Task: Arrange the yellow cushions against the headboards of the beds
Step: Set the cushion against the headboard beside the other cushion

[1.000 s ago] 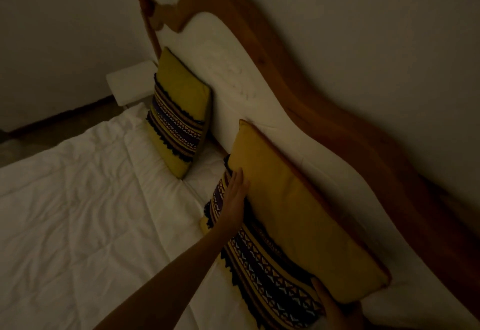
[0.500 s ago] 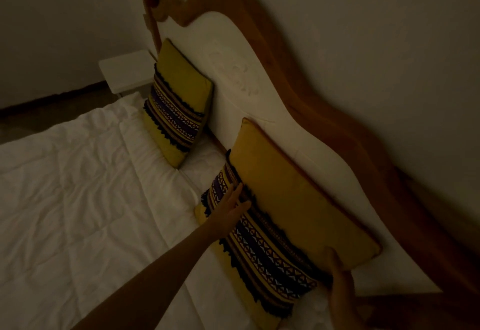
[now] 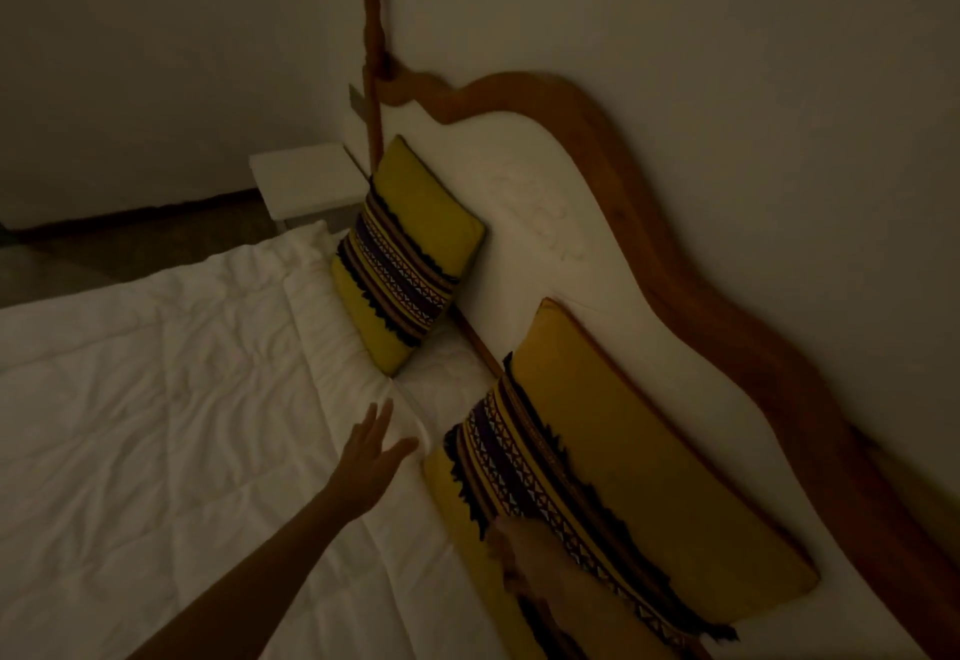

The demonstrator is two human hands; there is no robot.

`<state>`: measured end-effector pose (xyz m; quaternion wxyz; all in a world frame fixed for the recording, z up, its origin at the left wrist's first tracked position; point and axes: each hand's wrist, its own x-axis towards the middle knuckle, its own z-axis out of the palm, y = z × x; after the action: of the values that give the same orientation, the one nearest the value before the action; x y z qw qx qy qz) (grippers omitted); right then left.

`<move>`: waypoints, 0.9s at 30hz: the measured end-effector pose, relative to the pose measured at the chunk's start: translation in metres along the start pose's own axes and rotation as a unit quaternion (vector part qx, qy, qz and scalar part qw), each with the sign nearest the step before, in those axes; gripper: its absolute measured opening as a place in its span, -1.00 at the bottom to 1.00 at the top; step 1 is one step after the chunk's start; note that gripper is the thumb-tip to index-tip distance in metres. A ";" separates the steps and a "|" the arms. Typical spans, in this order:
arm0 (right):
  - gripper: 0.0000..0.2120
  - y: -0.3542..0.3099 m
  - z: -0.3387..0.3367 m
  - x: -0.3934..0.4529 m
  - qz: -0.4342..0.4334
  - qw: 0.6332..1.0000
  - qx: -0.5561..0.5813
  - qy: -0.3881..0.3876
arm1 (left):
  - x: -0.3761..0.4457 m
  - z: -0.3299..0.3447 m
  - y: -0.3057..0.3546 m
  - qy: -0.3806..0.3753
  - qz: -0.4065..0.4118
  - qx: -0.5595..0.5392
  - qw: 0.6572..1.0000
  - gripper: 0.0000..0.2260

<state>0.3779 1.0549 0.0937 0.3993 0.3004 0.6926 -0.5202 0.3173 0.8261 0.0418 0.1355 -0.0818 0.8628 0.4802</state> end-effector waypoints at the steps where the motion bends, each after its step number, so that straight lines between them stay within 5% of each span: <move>1: -0.81 -0.023 -0.003 0.012 -0.038 0.999 0.003 0.004 | 0.009 -0.005 0.003 0.013 -0.020 -0.007 1.000 -0.34; 4: -0.59 -0.102 -0.016 0.059 -0.126 0.989 0.066 0.031 | 0.051 -0.020 0.003 0.052 -0.055 -0.029 0.997 -0.31; 9: -0.88 -0.222 -0.041 0.144 -0.202 0.978 0.031 0.037 | 0.128 -0.024 0.010 0.101 -0.053 -0.007 0.993 -0.31; 15: -0.53 -0.329 -0.063 0.215 -0.314 0.941 -0.082 0.099 | 0.208 -0.027 0.043 0.101 0.038 0.081 0.991 -0.24; 18: -0.38 -0.369 -0.064 0.240 -0.332 0.930 -0.108 0.115 | 0.224 -0.024 0.050 0.103 0.056 0.087 0.989 -0.19; 23: -0.54 -0.411 -0.058 0.278 -0.318 0.928 -0.160 0.114 | 0.229 -0.013 0.036 0.119 0.053 0.081 0.988 -0.32; 27: -0.50 -0.415 -0.043 0.301 -0.344 0.896 -0.165 0.225 | 0.244 -0.021 0.020 0.115 0.035 0.117 0.986 -0.30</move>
<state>-0.1282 0.9815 0.0386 0.0726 0.0823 0.9001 -0.4216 0.0771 0.8156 -0.0079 0.0270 -0.0900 0.9253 0.3674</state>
